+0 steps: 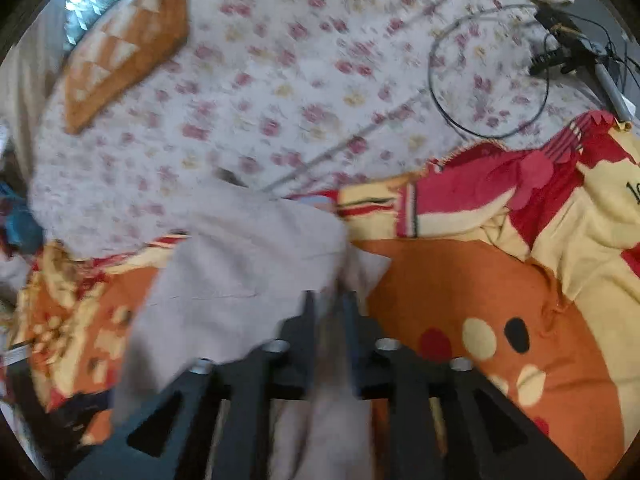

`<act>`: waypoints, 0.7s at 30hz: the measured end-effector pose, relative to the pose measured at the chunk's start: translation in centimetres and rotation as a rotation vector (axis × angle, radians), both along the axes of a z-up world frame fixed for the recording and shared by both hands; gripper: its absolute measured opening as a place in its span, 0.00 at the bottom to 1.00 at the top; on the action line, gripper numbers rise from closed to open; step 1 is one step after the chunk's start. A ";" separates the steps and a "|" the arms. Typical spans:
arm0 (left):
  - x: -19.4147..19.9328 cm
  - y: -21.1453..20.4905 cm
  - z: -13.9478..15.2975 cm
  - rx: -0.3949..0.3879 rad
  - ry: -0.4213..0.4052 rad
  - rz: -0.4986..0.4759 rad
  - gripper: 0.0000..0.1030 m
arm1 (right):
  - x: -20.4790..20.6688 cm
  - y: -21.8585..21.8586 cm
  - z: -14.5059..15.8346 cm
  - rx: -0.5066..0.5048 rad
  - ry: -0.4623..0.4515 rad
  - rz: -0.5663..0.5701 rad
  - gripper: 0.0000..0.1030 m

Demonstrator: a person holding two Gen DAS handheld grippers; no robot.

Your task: Fold large clothes

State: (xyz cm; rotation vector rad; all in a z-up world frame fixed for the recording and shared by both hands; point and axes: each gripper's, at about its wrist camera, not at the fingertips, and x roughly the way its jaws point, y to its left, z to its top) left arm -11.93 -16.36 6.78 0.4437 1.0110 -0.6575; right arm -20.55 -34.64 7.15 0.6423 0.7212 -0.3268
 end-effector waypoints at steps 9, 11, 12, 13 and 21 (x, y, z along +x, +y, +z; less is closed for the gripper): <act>-0.8 0.7 0.2 0.016 -0.017 0.016 0.77 | -0.8 7.3 -1.0 -0.075 0.084 0.241 0.38; -0.9 0.8 0.1 0.018 -0.013 0.014 0.77 | -1.0 7.8 -3.1 -0.120 0.142 0.259 0.16; -1.0 0.8 0.0 0.021 -0.010 0.013 0.77 | -1.0 8.0 -4.0 -0.151 0.160 0.269 0.13; -1.1 0.8 0.0 0.026 -0.010 0.011 0.77 | -1.2 8.3 -4.6 -0.167 0.165 0.272 0.11; -1.5 1.5 0.7 0.037 -0.050 0.008 0.77 | -2.0 8.1 -4.8 -0.164 0.163 0.257 0.07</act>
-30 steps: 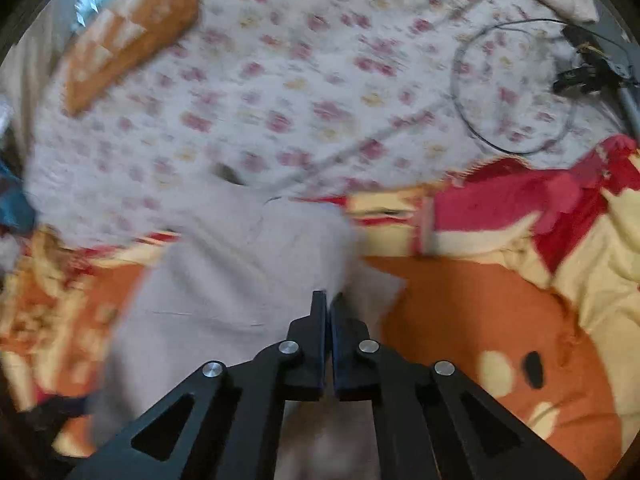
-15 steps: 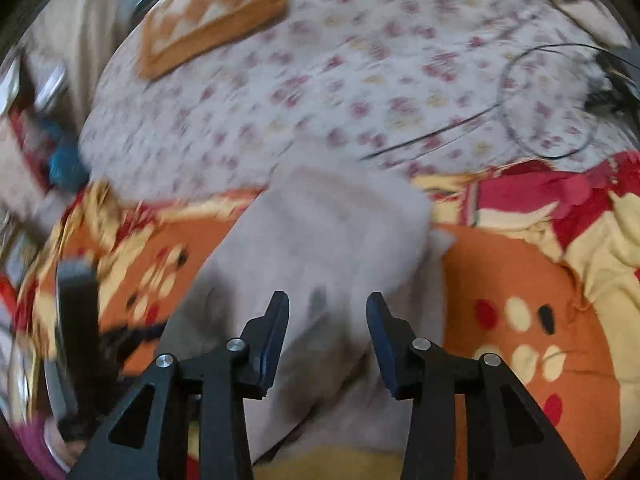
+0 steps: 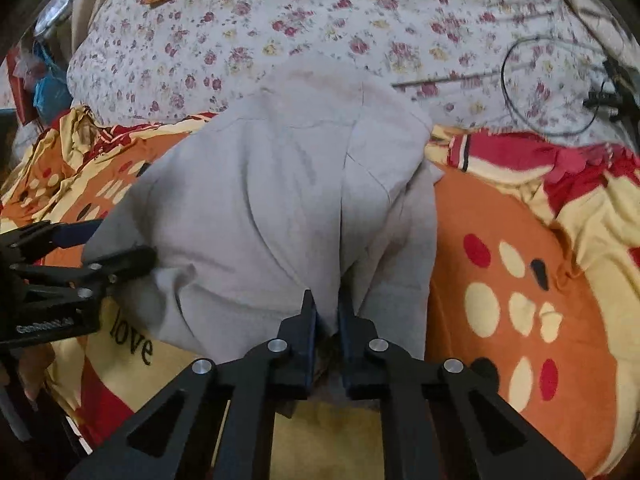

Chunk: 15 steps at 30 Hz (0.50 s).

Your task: Fold large clothes

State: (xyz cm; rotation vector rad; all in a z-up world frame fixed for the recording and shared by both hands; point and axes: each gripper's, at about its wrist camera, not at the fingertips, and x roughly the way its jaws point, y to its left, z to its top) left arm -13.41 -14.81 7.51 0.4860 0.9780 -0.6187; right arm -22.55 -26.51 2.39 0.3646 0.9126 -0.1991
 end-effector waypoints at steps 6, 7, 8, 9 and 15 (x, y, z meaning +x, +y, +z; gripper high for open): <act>0.9 0.9 0.3 -0.040 0.042 0.005 0.77 | -0.7 0.0 0.9 0.011 -0.005 0.003 0.08; 1.4 1.1 0.4 -0.062 0.053 0.006 0.77 | -1.0 -0.3 1.3 0.040 -0.022 0.000 0.13; 2.0 1.5 0.5 -0.088 0.070 0.010 0.77 | -1.5 -0.8 1.7 0.072 -0.052 -0.018 0.23; 2.3 1.6 0.6 -0.101 0.081 0.017 0.77 | -1.9 -1.4 2.0 0.100 -0.082 -0.046 0.34; 5.4 2.4 0.3 -0.137 0.139 0.077 0.78 | -2.8 -4.5 2.7 0.210 -0.174 -0.150 0.72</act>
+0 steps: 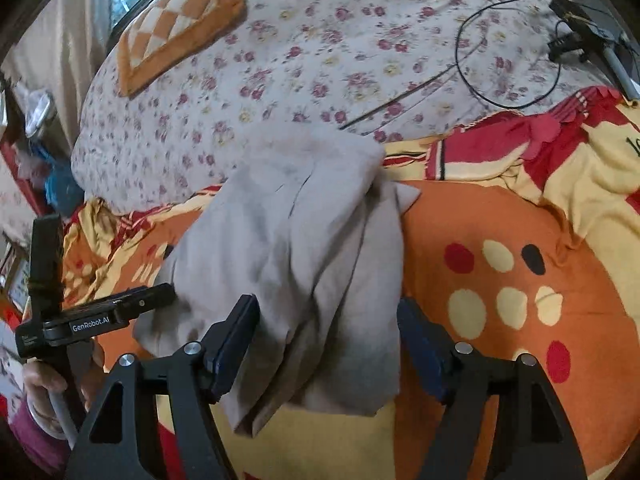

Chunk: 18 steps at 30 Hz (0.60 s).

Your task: Fold large clothes

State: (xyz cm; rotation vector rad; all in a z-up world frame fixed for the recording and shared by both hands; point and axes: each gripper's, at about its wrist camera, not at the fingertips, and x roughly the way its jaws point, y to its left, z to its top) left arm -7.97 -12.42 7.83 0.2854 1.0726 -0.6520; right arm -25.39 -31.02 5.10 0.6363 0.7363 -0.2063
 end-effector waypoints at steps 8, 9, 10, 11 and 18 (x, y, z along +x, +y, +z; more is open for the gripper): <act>0.6 0.1 0.0 -0.015 0.015 0.008 0.78 | 2.6 0.4 -0.4 0.045 -0.004 0.035 0.70; 0.6 0.1 -0.1 -0.012 0.021 0.008 0.78 | 3.2 0.5 -0.6 0.051 -0.015 0.047 0.69; 0.6 0.0 -0.2 -0.011 0.026 0.008 0.78 | 3.9 0.5 -0.9 0.060 -0.017 0.052 0.56; 0.6 0.0 -0.1 -0.011 0.028 0.005 0.78 | 4.5 0.5 -1.2 0.070 -0.010 0.056 0.28; 1.6 0.8 1.0 -0.096 0.067 -0.036 0.82 | 2.7 -1.1 -0.2 -0.035 -0.014 -0.002 0.08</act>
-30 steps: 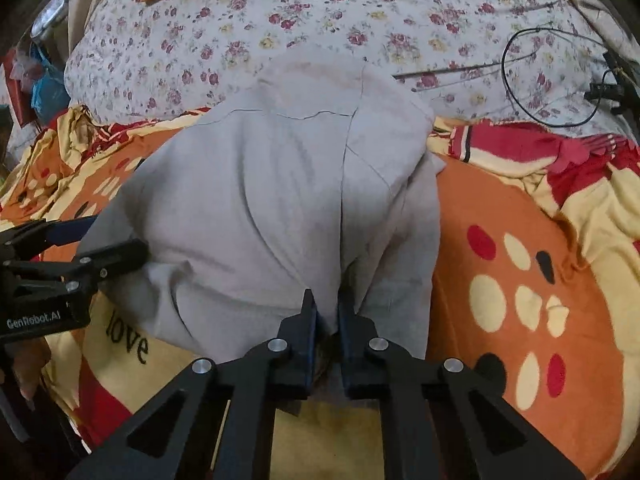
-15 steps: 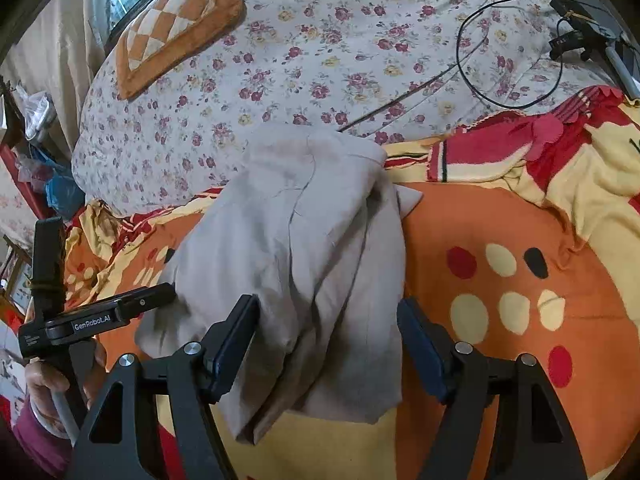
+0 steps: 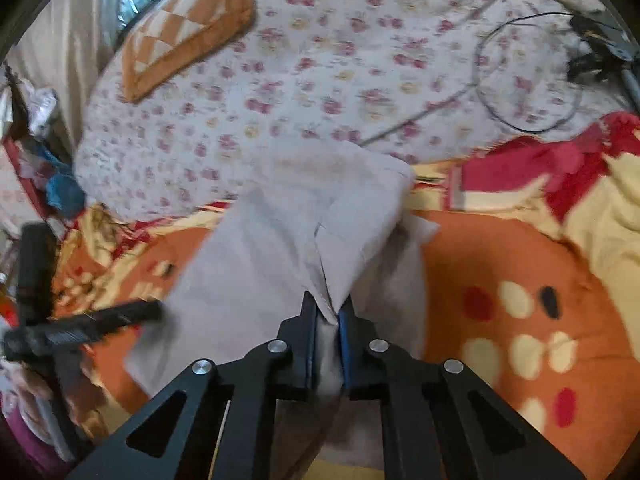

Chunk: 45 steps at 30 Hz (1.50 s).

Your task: Fold large clothes

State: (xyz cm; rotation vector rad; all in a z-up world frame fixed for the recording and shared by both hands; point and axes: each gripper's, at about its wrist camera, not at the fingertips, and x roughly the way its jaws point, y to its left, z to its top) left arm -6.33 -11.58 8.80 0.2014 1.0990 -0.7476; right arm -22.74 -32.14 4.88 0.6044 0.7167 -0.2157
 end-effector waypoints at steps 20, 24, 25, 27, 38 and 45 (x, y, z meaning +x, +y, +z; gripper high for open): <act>4.6 -2.8 -5.5 -0.075 0.281 -0.059 0.86 | 3.6 -3.9 -5.5 0.300 -0.046 0.076 0.79; 3.6 -3.0 -4.0 -0.112 0.219 -0.116 0.33 | 4.6 -3.3 -4.5 0.309 -0.065 0.101 0.48; 3.4 -2.8 -3.0 -0.126 0.202 -0.122 0.28 | 4.5 -2.9 -3.8 0.287 -0.072 0.107 0.41; 3.1 -1.9 -1.2 -0.161 0.196 -0.129 0.27 | 3.9 -2.0 -1.6 0.252 -0.102 0.140 0.33; -2.4 8.9 0.6 0.070 0.043 -0.029 0.39 | 2.5 7.6 -0.3 0.196 -0.094 0.314 0.56; -2.9 10.5 0.8 0.105 -0.083 0.109 0.65 | -0.6 7.9 1.7 0.118 -0.052 0.206 0.66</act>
